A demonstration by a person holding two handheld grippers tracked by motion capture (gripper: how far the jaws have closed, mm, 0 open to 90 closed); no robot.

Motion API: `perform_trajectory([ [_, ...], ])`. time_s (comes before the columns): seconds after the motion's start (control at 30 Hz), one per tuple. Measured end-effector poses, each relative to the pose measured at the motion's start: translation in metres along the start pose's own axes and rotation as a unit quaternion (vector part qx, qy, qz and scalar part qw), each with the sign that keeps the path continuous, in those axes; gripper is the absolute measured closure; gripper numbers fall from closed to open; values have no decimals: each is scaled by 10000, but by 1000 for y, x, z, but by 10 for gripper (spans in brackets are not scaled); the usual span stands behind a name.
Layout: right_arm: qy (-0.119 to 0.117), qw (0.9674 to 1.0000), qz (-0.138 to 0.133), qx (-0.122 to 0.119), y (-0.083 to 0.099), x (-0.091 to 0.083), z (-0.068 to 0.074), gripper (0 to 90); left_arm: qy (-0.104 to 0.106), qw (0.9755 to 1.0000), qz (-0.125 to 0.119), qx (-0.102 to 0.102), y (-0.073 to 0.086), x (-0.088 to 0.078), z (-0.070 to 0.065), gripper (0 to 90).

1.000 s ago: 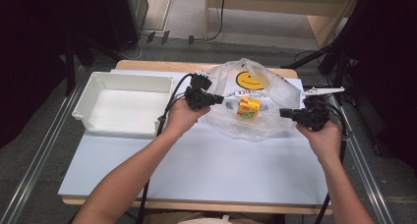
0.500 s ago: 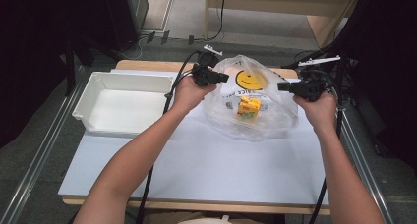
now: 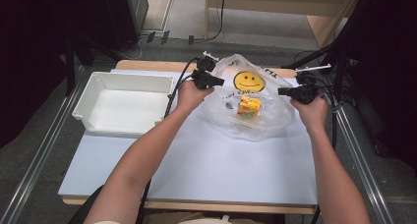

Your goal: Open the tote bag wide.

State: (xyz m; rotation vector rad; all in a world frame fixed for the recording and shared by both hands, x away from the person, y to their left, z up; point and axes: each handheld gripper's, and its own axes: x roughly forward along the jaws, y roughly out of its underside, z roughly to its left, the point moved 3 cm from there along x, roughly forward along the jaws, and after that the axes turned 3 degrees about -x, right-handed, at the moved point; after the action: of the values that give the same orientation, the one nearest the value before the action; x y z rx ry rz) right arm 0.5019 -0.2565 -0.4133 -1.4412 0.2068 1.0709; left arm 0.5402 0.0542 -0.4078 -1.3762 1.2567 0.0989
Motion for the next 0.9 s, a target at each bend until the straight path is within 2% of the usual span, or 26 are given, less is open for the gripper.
perform_trajectory([
  [0.1,11,10000,41,72,4,8,-5,900,25,9999,37,-110,5,6,5,900],
  [0.23,88,9997,161,183,13,16,-12,900,-77,9998,136,-120,12,16,10,900],
  [0.4,141,9990,208,361,25,25,-22,900,-148,9993,220,-260,19,28,18,900],
  [0.57,181,9987,259,407,33,29,-26,900,-179,9990,293,-294,26,34,22,900],
  [0.67,232,9981,320,469,42,34,-29,900,-248,9982,372,-411,32,40,29,900],
  [0.9,299,9974,393,529,54,39,-34,900,-337,9971,468,-496,43,45,36,900],
])
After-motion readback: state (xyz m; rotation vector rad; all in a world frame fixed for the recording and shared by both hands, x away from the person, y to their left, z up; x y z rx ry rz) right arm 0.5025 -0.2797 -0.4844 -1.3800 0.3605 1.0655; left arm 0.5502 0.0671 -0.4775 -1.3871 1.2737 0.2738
